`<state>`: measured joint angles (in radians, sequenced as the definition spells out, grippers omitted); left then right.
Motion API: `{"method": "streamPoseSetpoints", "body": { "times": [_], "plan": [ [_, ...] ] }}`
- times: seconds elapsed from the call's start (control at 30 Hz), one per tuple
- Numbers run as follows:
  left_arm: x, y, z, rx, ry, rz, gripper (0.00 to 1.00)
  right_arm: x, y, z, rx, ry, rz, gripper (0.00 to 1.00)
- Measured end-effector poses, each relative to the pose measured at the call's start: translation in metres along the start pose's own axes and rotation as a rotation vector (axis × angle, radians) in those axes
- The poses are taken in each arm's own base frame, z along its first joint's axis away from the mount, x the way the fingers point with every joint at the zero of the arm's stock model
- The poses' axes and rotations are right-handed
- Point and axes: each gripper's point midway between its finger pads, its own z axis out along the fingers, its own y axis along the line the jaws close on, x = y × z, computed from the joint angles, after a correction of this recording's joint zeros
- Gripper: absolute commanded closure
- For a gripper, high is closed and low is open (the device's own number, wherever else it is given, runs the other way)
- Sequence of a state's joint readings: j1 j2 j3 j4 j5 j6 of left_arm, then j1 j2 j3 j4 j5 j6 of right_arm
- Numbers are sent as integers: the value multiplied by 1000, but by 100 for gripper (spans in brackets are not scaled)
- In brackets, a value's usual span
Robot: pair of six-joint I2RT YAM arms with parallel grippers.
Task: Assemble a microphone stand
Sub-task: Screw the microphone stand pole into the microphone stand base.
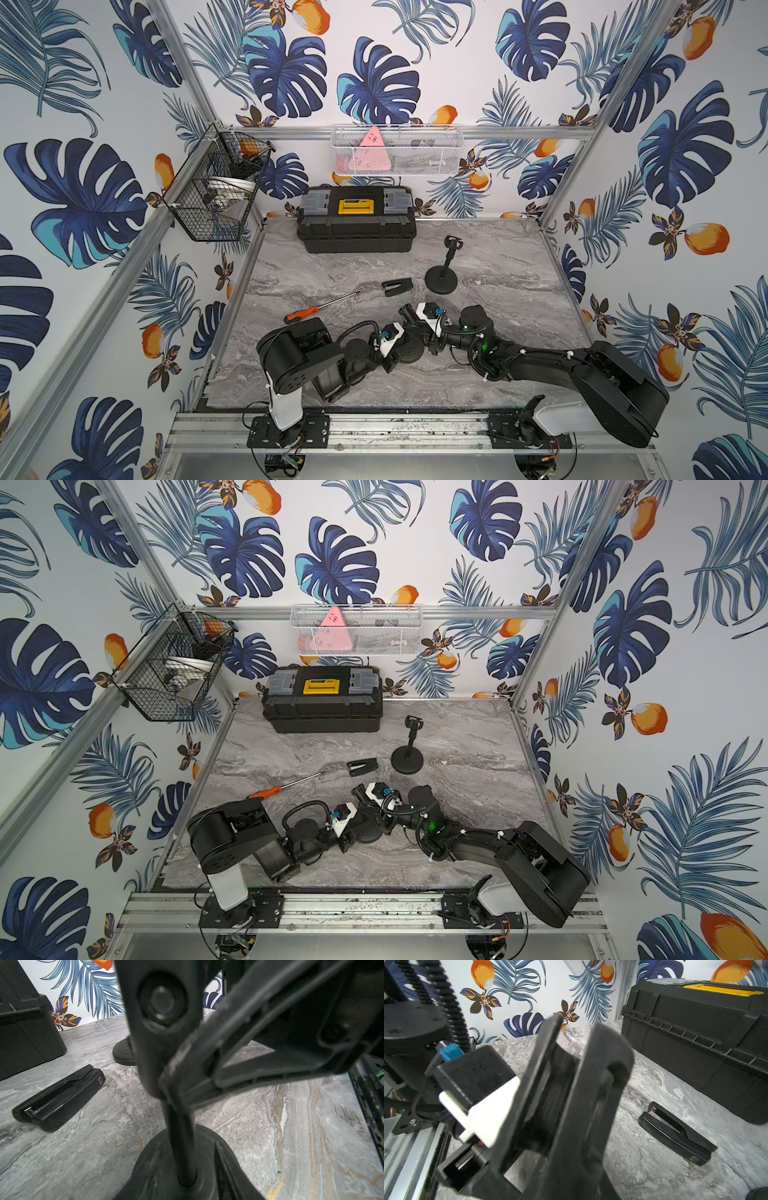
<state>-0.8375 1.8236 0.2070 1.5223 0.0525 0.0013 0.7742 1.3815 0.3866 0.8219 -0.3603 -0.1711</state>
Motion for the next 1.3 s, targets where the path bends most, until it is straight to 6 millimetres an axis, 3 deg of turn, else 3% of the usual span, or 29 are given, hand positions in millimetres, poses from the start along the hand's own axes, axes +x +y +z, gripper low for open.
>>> {"method": "streamPoseSetpoints", "body": {
  "times": [0.2, 0.53, 0.97, 1.0, 1.07, 1.13, 1.23, 1.3],
  "plan": [
    [-2, 0, -3, 0, -4, 0, 60, 0, 6, 5, 140, -2, 23, 100],
    [-4, 0, -4, 0, -8, 0, 69, 5, -1, -3, 417, -32, 116, 100],
    [-5, 2, 3, -9, -17, 0, 84, 3, -6, -9, 456, -59, 157, 100],
    [-5, 2, 3, -6, -17, 0, 84, 3, -6, -10, 452, -58, 157, 94],
    [-5, 1, 3, -3, -18, 1, 83, 3, -4, -11, 442, -55, 156, 62],
    [-5, 0, 3, 3, -19, 2, 83, 5, -3, -12, 433, -35, 153, 45],
    [-5, 0, 3, 3, -19, 2, 82, 26, -1, -17, 401, 67, 121, 38],
    [-4, 0, 2, 3, -19, 2, 82, 27, -8, -24, 392, 73, 134, 38]
  ]
}}
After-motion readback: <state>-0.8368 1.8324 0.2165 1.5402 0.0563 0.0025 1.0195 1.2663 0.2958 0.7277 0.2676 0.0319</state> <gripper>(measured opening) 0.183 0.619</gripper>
